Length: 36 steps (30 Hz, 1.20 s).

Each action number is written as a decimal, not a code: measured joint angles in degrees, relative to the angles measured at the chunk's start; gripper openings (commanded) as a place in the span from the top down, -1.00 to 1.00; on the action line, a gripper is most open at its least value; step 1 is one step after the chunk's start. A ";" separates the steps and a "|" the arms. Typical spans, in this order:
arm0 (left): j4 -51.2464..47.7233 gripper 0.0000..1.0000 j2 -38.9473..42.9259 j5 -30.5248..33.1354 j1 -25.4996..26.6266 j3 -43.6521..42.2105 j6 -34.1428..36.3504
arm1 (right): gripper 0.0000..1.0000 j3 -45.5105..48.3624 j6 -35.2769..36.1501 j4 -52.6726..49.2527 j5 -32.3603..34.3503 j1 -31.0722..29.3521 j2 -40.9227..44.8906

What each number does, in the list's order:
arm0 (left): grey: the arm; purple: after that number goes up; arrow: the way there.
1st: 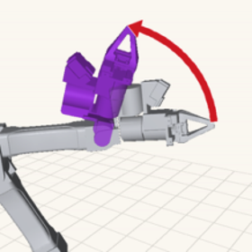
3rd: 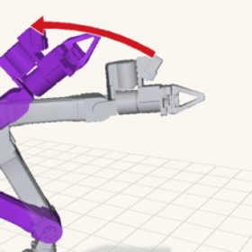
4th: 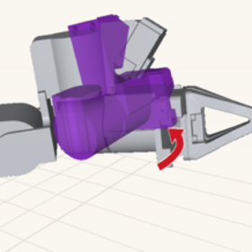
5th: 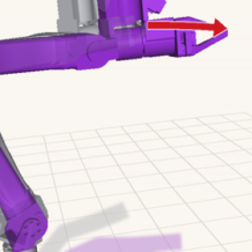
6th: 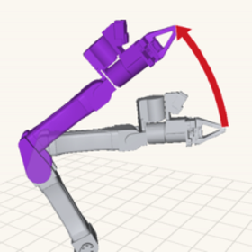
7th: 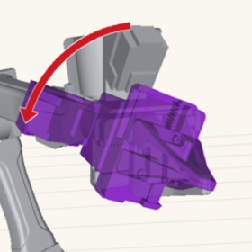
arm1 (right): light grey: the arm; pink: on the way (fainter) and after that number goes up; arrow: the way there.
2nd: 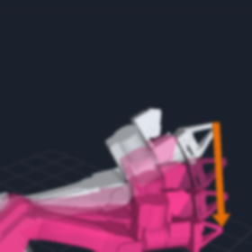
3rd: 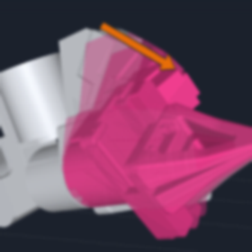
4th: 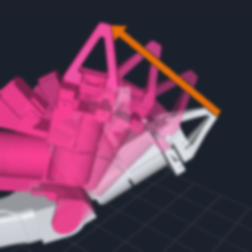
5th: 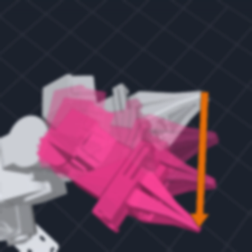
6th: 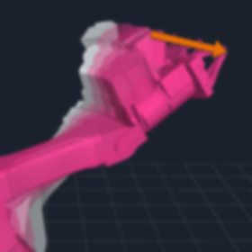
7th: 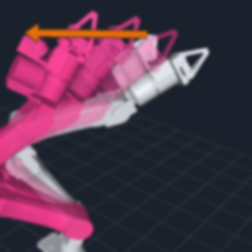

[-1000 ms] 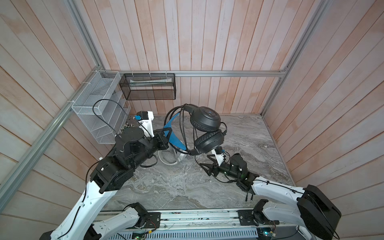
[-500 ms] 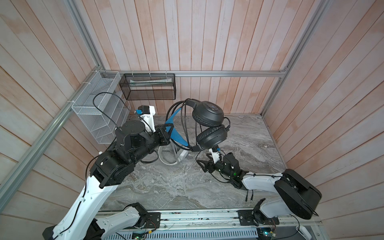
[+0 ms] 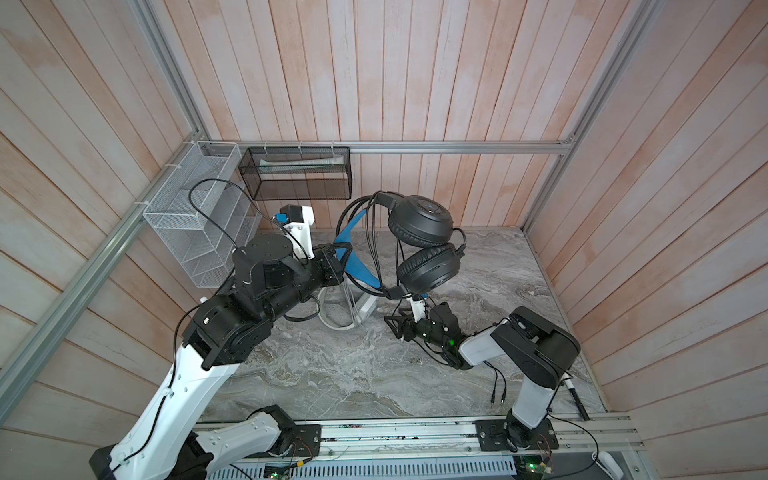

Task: Wrap the headphones

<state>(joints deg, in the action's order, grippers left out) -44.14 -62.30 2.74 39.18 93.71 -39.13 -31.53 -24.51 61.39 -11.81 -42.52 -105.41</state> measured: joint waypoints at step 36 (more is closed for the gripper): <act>2.49 1.00 -13.46 -3.52 -19.63 3.41 1.68 | 1.00 10.56 5.86 -22.56 16.44 -33.31 37.51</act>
<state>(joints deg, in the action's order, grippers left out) -41.65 -75.77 -0.78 19.55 97.12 -37.45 -20.97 -18.65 38.83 4.62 -75.83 -67.90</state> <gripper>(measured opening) 0.088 0.064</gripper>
